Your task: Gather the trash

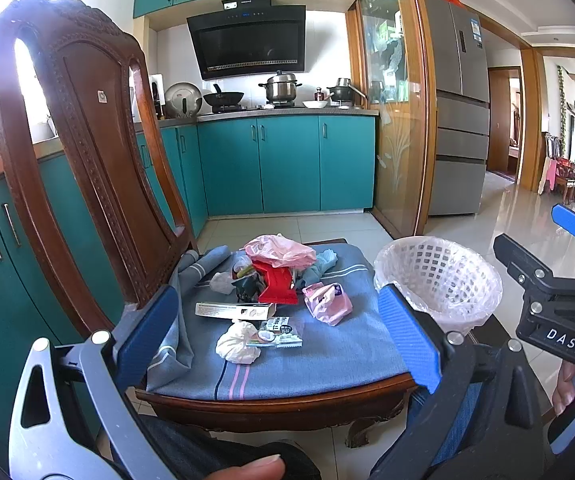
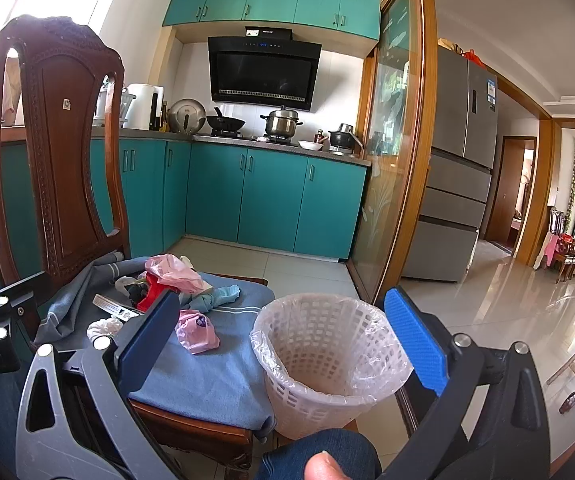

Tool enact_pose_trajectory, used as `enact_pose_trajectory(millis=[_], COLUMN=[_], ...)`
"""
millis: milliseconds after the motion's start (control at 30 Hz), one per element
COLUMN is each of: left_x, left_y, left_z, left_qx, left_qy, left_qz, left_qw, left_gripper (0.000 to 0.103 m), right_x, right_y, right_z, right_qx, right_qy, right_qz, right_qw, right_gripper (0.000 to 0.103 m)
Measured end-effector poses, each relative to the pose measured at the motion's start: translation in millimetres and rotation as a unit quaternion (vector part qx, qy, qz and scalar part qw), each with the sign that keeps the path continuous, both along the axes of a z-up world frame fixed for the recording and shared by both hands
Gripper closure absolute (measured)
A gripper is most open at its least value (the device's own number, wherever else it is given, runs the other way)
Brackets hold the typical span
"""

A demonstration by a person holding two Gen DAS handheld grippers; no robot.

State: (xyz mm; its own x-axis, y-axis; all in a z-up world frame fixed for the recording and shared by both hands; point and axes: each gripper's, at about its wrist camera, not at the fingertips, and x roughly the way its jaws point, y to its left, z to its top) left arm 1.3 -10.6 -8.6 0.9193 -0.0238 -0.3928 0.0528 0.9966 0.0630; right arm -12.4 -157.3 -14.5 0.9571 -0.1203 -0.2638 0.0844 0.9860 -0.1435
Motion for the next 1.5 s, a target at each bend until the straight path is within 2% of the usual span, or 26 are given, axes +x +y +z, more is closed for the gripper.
enact_pose_trajectory(millis=[1500], left_x=[24], left_y=[-2], left_z=[-14], left_qx=[0.004], left_qy=[0.042], left_qz=[0.002], left_qw=[0.9991], left_gripper=[0.003], right_x=[12], right_y=[-5], right_z=[-11], right_qx=[-0.001], right_qy=[0.026], right_qz=[-0.012], right_qw=[1.000], right_gripper=[0.003])
